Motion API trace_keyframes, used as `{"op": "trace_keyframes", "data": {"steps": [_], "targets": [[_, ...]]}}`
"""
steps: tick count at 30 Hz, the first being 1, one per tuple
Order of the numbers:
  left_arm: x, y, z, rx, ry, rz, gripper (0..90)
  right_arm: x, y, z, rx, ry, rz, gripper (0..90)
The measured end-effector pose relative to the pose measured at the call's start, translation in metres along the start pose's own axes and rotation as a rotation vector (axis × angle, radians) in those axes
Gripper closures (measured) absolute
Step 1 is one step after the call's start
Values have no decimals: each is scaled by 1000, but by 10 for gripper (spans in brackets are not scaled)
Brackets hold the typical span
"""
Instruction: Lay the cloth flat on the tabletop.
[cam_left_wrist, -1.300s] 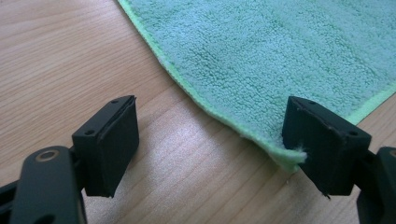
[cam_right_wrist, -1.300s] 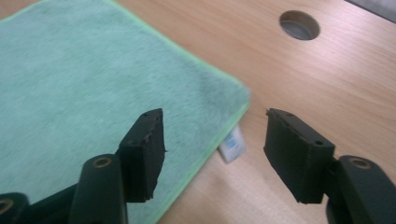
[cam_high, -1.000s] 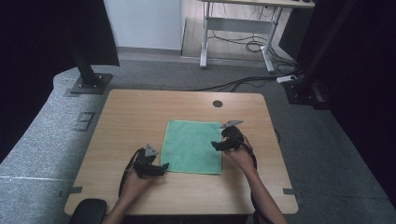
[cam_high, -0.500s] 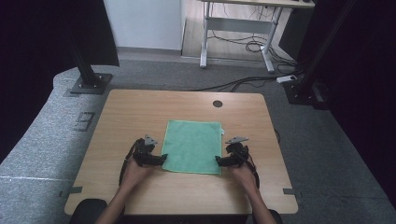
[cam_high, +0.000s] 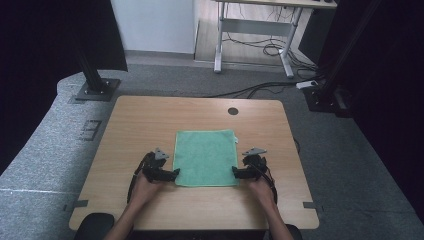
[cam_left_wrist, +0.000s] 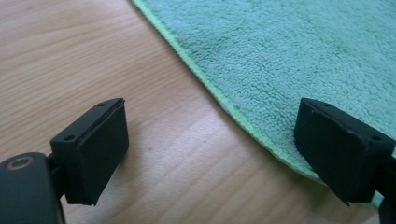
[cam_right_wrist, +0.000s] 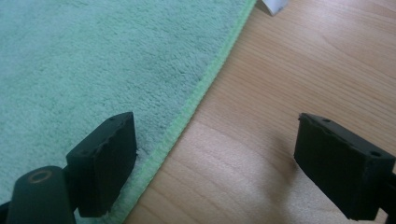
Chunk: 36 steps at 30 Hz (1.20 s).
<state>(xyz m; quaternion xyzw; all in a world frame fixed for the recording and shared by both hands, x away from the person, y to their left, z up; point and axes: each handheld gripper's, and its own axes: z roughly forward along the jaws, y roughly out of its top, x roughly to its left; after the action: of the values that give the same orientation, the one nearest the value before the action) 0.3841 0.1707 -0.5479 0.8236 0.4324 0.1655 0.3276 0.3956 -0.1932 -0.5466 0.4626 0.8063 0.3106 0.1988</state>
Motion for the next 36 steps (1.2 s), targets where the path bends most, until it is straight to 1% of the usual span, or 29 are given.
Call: {"op": "trace_keyframes", "data": {"steps": [7,9,10,11,13,16,20,23,27,29,32,35,36], "targets": [[5,1,1,-1,11,-7,105,1,-1,0,-4,18,8,130],[4,1,1,-6,9,3,107,1,-2,0,-5,21,11,130],[4,1,0,-11,8,15,115,1,-2,-1,-3,22,10,129],[3,1,0,-15,4,22,119,1,-2,-1,-5,19,6,129],[2,2,-3,-24,-22,19,113,1,-2,-5,-12,29,-8,128],[0,4,-12,-39,-57,23,112,1,-3,-12,-25,41,-9,108],[-1,3,-25,-31,-66,48,100,-5,-7,-21,-40,44,-1,73],[4,-2,-34,-15,-61,60,92,-9,-14,-26,-37,42,5,27],[11,-14,-41,5,-44,51,88,-11,-24,-31,-19,43,12,0],[13,-21,-42,18,-27,50,88,-13,-30,-33,-10,47,16,0],[15,-29,-41,45,11,74,85,-13,-39,-36,-8,51,33,0],[15,-31,-39,55,17,89,79,-14,-47,-39,-9,56,52,0],[14,-32,-38,49,10,89,72,-14,-49,-39,-9,55,53,0]]}}
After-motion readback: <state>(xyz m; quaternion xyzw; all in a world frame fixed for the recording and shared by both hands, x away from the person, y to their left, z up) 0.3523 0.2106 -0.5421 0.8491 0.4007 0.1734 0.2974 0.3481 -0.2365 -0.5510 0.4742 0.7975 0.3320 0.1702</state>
